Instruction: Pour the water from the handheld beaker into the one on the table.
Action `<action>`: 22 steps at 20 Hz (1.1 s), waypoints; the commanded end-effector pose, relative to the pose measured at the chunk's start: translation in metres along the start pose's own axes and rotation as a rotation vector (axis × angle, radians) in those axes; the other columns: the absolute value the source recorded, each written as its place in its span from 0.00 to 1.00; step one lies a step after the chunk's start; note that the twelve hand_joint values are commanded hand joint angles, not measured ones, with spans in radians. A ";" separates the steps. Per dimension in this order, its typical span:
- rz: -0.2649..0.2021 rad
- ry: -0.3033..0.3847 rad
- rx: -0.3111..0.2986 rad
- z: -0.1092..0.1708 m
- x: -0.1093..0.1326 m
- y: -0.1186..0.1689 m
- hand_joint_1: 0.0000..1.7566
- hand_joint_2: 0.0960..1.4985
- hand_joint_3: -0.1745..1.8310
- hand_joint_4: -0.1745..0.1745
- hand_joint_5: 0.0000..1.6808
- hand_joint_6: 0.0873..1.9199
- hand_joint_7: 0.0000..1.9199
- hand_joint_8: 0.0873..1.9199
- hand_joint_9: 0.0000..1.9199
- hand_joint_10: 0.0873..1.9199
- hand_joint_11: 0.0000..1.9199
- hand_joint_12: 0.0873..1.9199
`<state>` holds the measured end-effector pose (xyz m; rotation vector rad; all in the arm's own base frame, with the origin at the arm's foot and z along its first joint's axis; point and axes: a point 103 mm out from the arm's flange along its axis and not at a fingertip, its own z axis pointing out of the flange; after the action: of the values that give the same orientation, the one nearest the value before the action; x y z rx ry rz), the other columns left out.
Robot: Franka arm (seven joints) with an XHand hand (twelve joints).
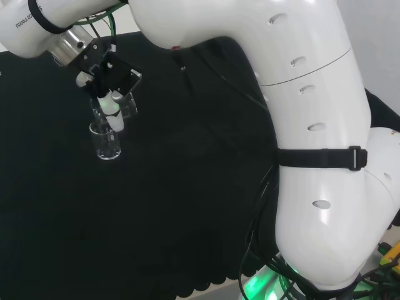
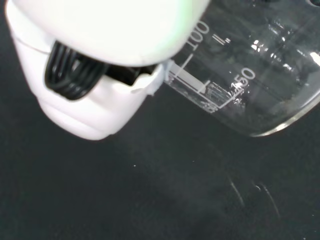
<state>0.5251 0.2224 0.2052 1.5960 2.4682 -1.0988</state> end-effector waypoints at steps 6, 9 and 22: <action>0.017 -0.006 0.013 0.000 0.000 0.001 0.76 0.29 0.52 0.00 0.80 0.28 0.74 0.26 0.87 0.21 0.68 0.32; 0.000 -0.004 -0.007 -0.001 -0.001 0.000 0.76 0.29 0.52 0.00 0.80 0.28 0.74 0.26 0.87 0.21 0.68 0.32; 0.027 0.027 -0.007 0.001 -0.013 -0.003 0.76 0.29 0.52 0.00 0.80 0.28 0.74 0.26 0.87 0.22 0.68 0.32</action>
<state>0.5283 0.2206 0.2091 1.6292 2.4372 -1.0985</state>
